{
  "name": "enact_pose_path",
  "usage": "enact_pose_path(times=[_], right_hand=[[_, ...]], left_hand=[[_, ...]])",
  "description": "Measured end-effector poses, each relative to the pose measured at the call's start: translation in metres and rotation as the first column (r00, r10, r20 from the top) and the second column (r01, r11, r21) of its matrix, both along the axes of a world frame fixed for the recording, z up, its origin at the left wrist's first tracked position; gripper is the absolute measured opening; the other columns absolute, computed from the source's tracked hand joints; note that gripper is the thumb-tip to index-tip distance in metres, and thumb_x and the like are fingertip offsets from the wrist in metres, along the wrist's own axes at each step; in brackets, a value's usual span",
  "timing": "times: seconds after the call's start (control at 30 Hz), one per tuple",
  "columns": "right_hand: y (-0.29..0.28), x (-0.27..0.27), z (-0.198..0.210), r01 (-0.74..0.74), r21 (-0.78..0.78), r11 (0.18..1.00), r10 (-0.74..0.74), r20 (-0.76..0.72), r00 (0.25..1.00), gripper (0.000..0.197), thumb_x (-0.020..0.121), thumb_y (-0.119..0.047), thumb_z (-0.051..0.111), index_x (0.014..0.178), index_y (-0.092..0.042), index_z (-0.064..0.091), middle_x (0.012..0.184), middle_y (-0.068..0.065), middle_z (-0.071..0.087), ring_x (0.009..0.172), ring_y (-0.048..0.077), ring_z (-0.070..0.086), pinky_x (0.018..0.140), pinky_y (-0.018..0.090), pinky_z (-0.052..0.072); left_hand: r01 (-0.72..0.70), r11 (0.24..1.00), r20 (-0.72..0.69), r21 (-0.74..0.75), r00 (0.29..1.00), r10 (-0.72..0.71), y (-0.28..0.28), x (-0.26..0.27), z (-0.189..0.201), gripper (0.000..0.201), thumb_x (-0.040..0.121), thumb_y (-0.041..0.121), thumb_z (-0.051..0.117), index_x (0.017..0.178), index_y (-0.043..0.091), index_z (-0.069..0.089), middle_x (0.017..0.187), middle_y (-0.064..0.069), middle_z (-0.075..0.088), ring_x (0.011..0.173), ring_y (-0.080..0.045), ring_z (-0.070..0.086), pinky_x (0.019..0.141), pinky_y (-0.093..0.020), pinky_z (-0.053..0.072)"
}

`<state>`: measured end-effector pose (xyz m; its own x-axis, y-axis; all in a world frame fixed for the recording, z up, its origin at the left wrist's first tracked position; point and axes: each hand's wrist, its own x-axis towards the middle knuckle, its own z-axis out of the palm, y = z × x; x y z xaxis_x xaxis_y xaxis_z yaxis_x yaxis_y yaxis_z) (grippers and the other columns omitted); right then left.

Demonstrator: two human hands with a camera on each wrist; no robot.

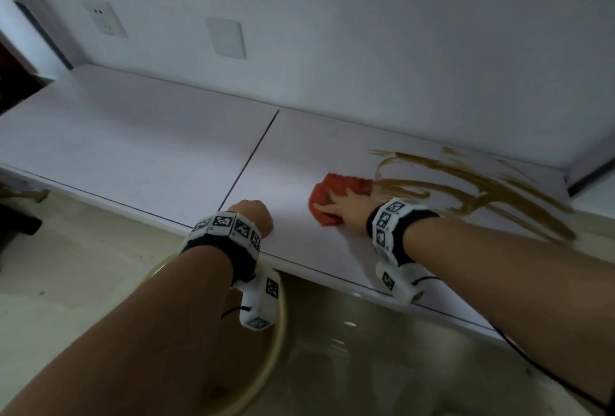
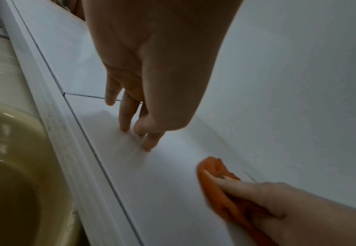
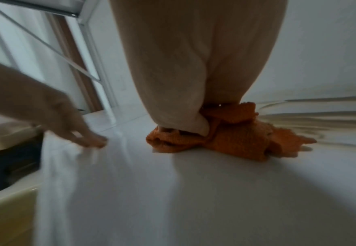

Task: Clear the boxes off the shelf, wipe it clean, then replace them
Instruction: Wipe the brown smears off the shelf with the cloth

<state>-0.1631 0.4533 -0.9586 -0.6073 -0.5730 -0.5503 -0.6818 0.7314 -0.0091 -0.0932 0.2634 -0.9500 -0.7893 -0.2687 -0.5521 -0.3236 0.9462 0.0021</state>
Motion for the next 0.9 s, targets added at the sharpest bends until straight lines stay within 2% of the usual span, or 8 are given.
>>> enact_pose_path(times=[0.13, 0.3, 0.4, 0.5, 0.6, 0.67, 0.8, 0.9], right_hand=[[-0.036, 0.026, 0.006, -0.168, 0.047, 0.985, 0.166, 0.04, 0.985, 0.068, 0.097, -0.004, 0.031, 0.148, -0.042, 0.009, 0.159, 0.005, -0.005, 0.142, 0.044, 0.005, 0.114, 0.055, 0.019], [-0.059, 0.004, -0.003, -0.113, 0.02, 0.993, 0.111, 0.073, 0.991, 0.07, 0.097, -0.002, 0.032, 0.146, -0.046, 0.011, 0.159, 0.002, -0.006, 0.144, 0.041, 0.001, 0.113, 0.056, 0.016], [-0.062, -0.016, -0.003, -0.083, 0.032, 0.996, 0.08, 0.09, 0.993, 0.064, 0.1, -0.01, 0.034, 0.148, -0.043, 0.008, 0.159, 0.005, -0.007, 0.143, 0.044, 0.001, 0.115, 0.055, 0.01], [-0.055, -0.03, 0.001, -0.014, 0.04, 0.999, 0.011, 0.067, 0.998, 0.057, 0.102, -0.019, 0.03, 0.15, -0.036, 0.004, 0.159, 0.008, -0.006, 0.143, 0.042, 0.004, 0.116, 0.048, 0.006], [-0.036, -0.04, 0.001, 0.136, 0.01, 0.991, -0.137, 0.048, 0.989, 0.058, 0.101, -0.044, 0.024, 0.152, -0.022, 0.007, 0.158, 0.01, 0.006, 0.144, 0.033, 0.011, 0.116, 0.036, 0.009], [-0.021, -0.043, -0.002, 0.213, -0.006, 0.977, -0.213, 0.0, 0.977, 0.063, 0.098, -0.052, 0.023, 0.151, -0.021, 0.012, 0.156, 0.013, 0.014, 0.142, 0.031, 0.018, 0.115, 0.036, 0.013], [0.007, -0.026, -0.004, 0.14, 0.046, 0.989, -0.141, 0.029, 0.99, 0.061, 0.099, -0.03, 0.033, 0.151, -0.031, 0.0, 0.158, 0.009, -0.007, 0.143, 0.042, 0.003, 0.116, 0.048, 0.006], [0.008, 0.006, 0.002, -0.066, 0.049, 0.997, 0.068, -0.02, 0.998, 0.064, 0.097, -0.015, 0.036, 0.15, -0.035, 0.004, 0.158, 0.01, -0.006, 0.141, 0.047, 0.004, 0.115, 0.054, 0.011]], left_hand=[[-0.032, 0.999, -0.023, -0.041, 0.999, 0.031, 0.013, -0.001, 0.002, 0.032, 0.096, 0.017, 0.039, 0.115, 0.004, 0.061, 0.122, -0.011, 0.062, 0.113, -0.025, 0.058, 0.091, -0.028, 0.045], [-0.044, 0.998, -0.044, -0.054, 0.998, 0.042, 0.015, 0.001, -0.004, 0.032, 0.096, 0.015, 0.039, 0.118, 0.004, 0.059, 0.124, -0.011, 0.06, 0.115, -0.025, 0.058, 0.092, -0.028, 0.045], [-0.031, 0.999, -0.066, -0.04, 0.997, 0.028, 0.01, 0.006, -0.007, 0.032, 0.094, 0.017, 0.041, 0.116, 0.006, 0.061, 0.122, -0.011, 0.062, 0.112, -0.026, 0.059, 0.089, -0.029, 0.046], [-0.007, 1.0, -0.053, -0.009, 0.999, 0.006, 0.0, 0.007, -0.01, 0.035, 0.092, 0.019, 0.042, 0.119, 0.017, 0.065, 0.123, -0.005, 0.062, 0.112, -0.023, 0.059, 0.09, -0.029, 0.047], [0.018, 1.0, -0.043, 0.022, 0.999, -0.017, -0.006, 0.007, -0.011, 0.039, 0.091, 0.019, 0.039, 0.121, 0.023, 0.064, 0.125, -0.002, 0.061, 0.112, -0.022, 0.059, 0.085, -0.026, 0.045], [0.039, 0.999, -0.038, 0.02, 0.999, -0.038, -0.006, 0.007, -0.012, 0.038, 0.091, 0.018, 0.039, 0.117, 0.022, 0.066, 0.121, -0.004, 0.063, 0.108, -0.023, 0.06, 0.078, -0.025, 0.043], [0.017, 0.999, -0.045, 0.027, 0.999, -0.016, 0.001, 0.007, -0.01, 0.034, 0.088, 0.014, 0.043, 0.109, 0.015, 0.07, 0.108, -0.004, 0.066, 0.088, -0.022, 0.057, 0.074, -0.026, 0.045], [-0.003, 1.0, -0.05, 0.019, 0.999, 0.004, 0.007, 0.006, -0.008, 0.029, 0.091, 0.016, 0.043, 0.105, 0.01, 0.067, 0.113, -0.007, 0.065, 0.085, -0.021, 0.052, 0.073, -0.025, 0.041]])
